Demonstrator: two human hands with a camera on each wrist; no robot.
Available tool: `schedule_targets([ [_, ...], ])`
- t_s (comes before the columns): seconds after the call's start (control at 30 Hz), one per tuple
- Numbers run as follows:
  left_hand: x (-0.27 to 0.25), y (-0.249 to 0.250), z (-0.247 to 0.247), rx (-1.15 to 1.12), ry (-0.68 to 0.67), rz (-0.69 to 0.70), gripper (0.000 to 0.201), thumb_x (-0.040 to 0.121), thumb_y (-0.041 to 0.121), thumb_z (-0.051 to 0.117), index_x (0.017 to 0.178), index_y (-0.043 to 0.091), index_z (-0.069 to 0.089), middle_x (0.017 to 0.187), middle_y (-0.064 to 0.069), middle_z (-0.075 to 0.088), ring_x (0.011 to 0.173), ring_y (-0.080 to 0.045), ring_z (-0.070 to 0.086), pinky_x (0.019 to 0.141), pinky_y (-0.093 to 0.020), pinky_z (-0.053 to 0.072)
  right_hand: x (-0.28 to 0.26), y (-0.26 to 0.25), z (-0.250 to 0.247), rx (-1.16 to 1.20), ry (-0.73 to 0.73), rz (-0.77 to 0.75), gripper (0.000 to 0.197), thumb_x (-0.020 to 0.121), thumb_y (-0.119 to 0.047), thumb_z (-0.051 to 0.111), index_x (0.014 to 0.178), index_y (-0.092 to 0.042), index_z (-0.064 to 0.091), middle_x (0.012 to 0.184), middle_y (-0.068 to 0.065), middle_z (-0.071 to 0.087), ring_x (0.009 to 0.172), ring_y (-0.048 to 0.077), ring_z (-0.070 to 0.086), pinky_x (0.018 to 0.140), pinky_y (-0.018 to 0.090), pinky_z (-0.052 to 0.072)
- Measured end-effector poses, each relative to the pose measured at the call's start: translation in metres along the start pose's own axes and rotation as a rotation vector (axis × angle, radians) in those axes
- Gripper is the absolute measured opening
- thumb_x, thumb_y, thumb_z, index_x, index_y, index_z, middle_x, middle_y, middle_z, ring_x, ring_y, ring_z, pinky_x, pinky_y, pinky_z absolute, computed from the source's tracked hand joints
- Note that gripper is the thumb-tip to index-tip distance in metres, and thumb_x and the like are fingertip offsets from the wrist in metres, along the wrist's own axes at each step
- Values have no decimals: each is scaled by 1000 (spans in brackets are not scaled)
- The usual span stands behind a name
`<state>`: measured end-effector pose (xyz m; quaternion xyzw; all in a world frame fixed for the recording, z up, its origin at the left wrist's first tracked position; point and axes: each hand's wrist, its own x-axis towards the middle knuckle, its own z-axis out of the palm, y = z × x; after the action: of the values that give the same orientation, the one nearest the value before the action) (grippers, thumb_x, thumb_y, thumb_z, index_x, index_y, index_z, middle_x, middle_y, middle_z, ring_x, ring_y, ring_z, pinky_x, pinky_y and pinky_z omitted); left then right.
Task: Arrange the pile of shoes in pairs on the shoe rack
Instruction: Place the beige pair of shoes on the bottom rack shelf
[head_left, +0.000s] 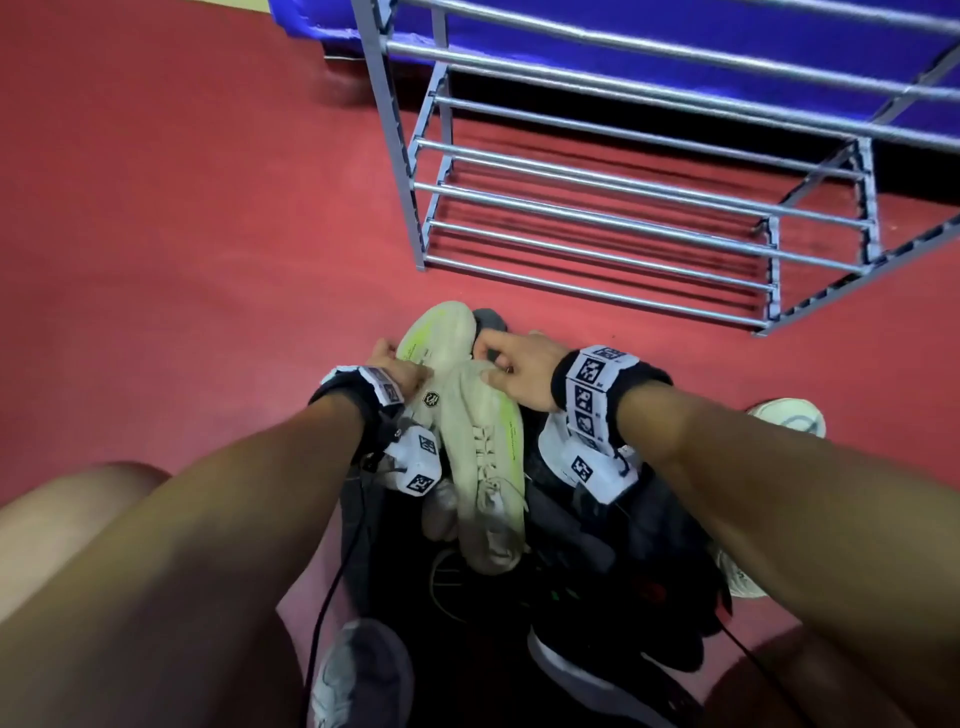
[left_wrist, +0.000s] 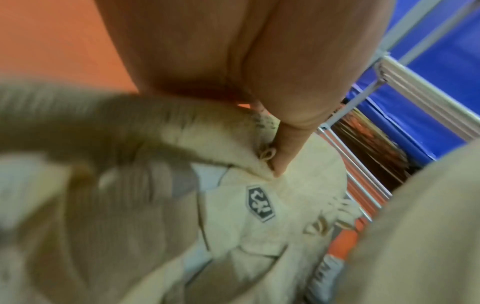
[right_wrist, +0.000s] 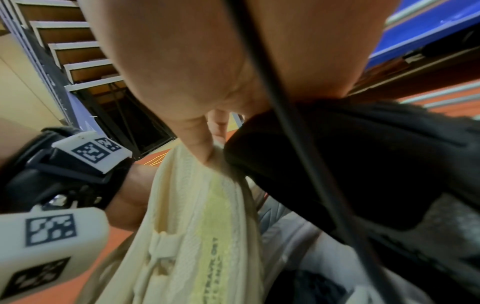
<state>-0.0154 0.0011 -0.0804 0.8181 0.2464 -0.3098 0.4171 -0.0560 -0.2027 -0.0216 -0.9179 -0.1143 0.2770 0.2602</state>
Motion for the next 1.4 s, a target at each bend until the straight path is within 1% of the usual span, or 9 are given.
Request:
schedule_targets([
  [0.27,-25,27,6,-136,108,224,14,84,22,57,94,25,48,84,-4,62,72,-26,58,62,-32,44,-36,-14,-23,-84,147,-250,22,105,-36,36,122,-23,45,76,1,58,63,19,52,57,30,37],
  [0.5,-24,41,14,-270,200,229,8,70,35,59,75,32,54,73,-4,65,63,-26,58,68,-50,58,-25,31,-48,373,604,187,27,107,-41,28,124,-30,46,85,2,64,67,19,60,56,28,39],
  [0.67,-51,50,34,-240,40,213,23,79,25,62,102,24,61,83,-6,68,70,-27,64,69,-40,56,-19,47,-51,574,584,315,29,104,-40,44,124,-23,55,104,-3,65,82,17,62,69,31,48],
  [0.77,-57,43,44,-161,25,236,33,76,29,64,109,30,63,89,-3,73,77,-26,69,76,-40,60,-15,47,-38,666,385,415,54,95,-49,55,134,-11,54,123,14,66,102,31,67,87,42,56],
  [0.83,-58,38,46,-125,51,250,38,73,35,64,111,34,63,93,-1,74,81,-26,70,78,-40,60,-18,46,-27,689,207,460,73,77,-59,65,134,-17,47,113,7,68,95,28,70,79,45,62],
  [0.97,-63,43,45,-77,105,243,39,73,36,66,112,34,65,93,3,74,82,-25,71,76,-39,60,-25,64,-15,832,98,513,63,77,-36,72,128,-24,37,113,4,63,95,26,71,72,45,64],
  [1.1,-58,59,40,-141,150,205,38,71,29,67,110,30,67,92,-5,75,81,-30,71,77,-46,61,-8,74,-21,1112,260,498,51,92,-26,67,132,-15,37,119,12,63,98,28,69,75,41,61],
  [1.23,-45,81,37,-177,165,148,39,64,20,71,103,19,69,83,-6,69,78,-27,64,81,-41,59,14,79,-30,1211,483,551,55,90,-34,67,134,-10,44,118,9,61,108,29,64,97,43,53],
  [1.4,-15,103,38,65,37,155,34,87,20,68,116,4,65,81,-4,62,64,-15,52,52,-23,40,26,87,-39,1055,463,607,44,89,-29,66,121,0,62,105,14,68,89,29,67,77,35,55],
])
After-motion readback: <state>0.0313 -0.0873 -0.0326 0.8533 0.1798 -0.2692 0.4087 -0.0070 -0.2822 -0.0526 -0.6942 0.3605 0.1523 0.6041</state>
